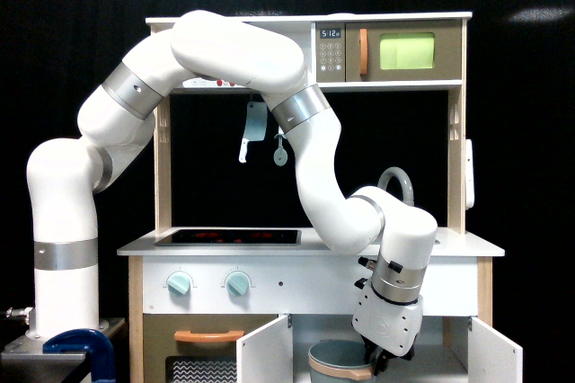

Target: Put the bowl inside the kitchen cabinet

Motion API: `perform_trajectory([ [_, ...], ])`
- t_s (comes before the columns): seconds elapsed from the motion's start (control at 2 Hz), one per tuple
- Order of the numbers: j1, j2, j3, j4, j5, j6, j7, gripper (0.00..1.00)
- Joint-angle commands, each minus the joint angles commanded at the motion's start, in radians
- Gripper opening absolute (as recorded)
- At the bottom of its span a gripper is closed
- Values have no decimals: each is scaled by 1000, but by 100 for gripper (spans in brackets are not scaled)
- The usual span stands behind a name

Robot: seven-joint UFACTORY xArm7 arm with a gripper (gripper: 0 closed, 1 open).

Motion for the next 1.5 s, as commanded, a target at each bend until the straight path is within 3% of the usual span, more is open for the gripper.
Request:
perform_trajectory([
  [1.5,22,25,90,-11,-18,-87,85,0],
])
